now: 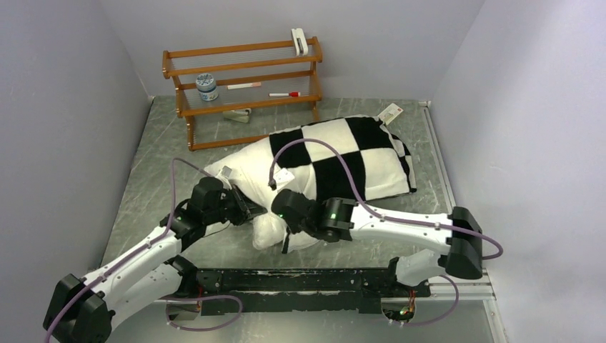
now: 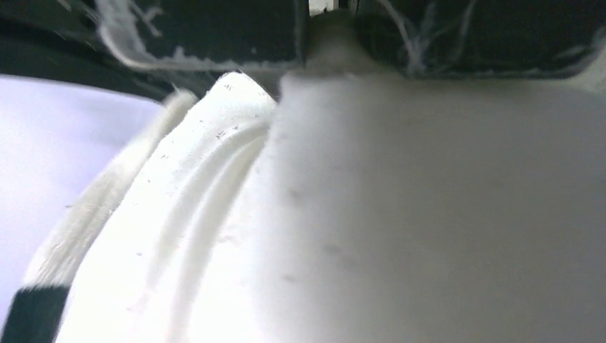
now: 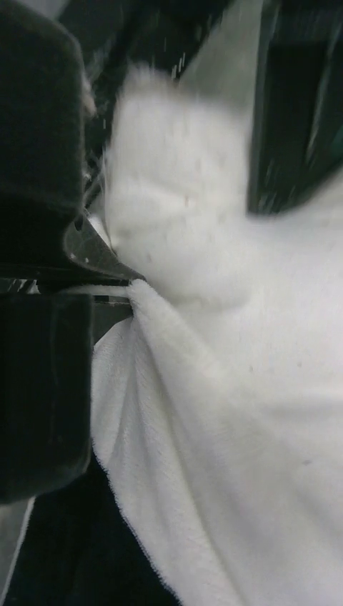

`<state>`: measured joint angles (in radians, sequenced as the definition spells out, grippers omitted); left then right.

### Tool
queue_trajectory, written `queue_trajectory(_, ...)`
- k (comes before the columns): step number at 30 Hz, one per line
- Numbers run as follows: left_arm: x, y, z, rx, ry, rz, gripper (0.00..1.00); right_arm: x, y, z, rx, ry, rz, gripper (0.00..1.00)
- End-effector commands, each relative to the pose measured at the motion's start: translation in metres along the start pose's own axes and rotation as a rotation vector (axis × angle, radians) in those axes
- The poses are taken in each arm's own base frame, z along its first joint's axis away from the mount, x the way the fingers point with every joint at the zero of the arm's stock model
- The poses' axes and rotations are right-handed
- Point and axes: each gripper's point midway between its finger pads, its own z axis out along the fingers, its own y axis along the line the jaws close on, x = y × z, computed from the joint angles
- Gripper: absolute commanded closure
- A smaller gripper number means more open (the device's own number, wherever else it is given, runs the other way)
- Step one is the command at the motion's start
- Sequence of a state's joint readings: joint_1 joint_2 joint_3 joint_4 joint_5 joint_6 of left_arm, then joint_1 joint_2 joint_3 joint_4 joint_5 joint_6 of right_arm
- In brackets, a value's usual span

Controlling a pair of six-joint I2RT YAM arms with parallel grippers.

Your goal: Put the pillow into the pillowcase

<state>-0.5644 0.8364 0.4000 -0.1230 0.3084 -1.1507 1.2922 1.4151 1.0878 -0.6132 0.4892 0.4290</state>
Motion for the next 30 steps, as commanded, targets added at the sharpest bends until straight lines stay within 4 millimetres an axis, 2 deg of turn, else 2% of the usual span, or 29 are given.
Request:
queue_trajectory(1, -0.027, -0.053, 0.001, 0.111, -0.129, 0.054, 0.95, -0.125, 0.08, -0.08, -0.498, -0.389, 0.148, 1.0)
queue_trajectory(3, -0.026, -0.045, 0.004, 0.067, -0.146, 0.061, 0.95, -0.125, 0.081, -0.09, -0.551, -0.426, 0.182, 1.0)
queue_trajectory(5, -0.023, -0.033, 0.011, 0.043, -0.15, 0.042, 0.95, -0.112, 0.084, -0.089, -0.607, -0.441, 0.262, 1.0)
queue_trajectory(9, -0.008, -0.014, 0.023, 0.016, -0.133, 0.022, 0.95, -0.042, 0.086, -0.048, -0.604, -0.314, 0.369, 1.0)
queue_trajectory(10, -0.007, -0.014, 0.024, 0.02, -0.132, 0.023, 0.95, -0.026, 0.083, -0.04, -0.579, -0.284, 0.381, 1.0)
queue_trajectory(12, -0.009, -0.022, 0.024, 0.056, -0.139, 0.048, 0.95, -0.009, 0.071, -0.032, -0.517, -0.264, 0.393, 1.0)
queue_trajectory(14, -0.009, -0.026, 0.024, 0.044, -0.123, 0.09, 0.95, -0.003, 0.055, -0.03, -0.434, -0.249, 0.38, 0.98)
queue_trajectory(15, -0.01, -0.023, 0.024, -0.001, -0.116, 0.119, 0.91, -0.003, 0.046, -0.031, -0.385, -0.24, 0.366, 0.92)
queue_trajectory(16, -0.014, -0.017, 0.022, -0.074, -0.121, 0.147, 0.81, -0.014, 0.037, -0.037, -0.339, -0.253, 0.368, 0.86)
queue_trajectory(18, -0.028, -0.011, 0.013, -0.181, -0.16, 0.205, 0.54, -0.025, 0.023, -0.046, -0.264, -0.249, 0.359, 0.77)
queue_trajectory(19, -0.035, -0.013, 0.008, -0.205, -0.186, 0.225, 0.46, -0.031, 0.019, -0.051, -0.239, -0.244, 0.35, 0.73)
queue_trajectory(22, -0.054, -0.025, -0.01, -0.207, -0.259, 0.249, 0.36, -0.06, 0.012, -0.068, -0.2, -0.276, 0.338, 0.61)
queue_trajectory(26, -0.083, -0.034, -0.029, -0.233, -0.342, 0.284, 0.29, -0.103, 0.009, -0.08, -0.171, -0.35, 0.303, 0.54)
queue_trajectory(28, -0.098, -0.032, -0.035, -0.279, -0.351, 0.306, 0.27, -0.125, 0.003, -0.079, -0.126, -0.379, 0.279, 0.53)
queue_trajectory(30, -0.113, -0.031, -0.041, -0.317, -0.359, 0.321, 0.25, -0.147, -0.012, -0.072, -0.057, -0.403, 0.26, 0.52)
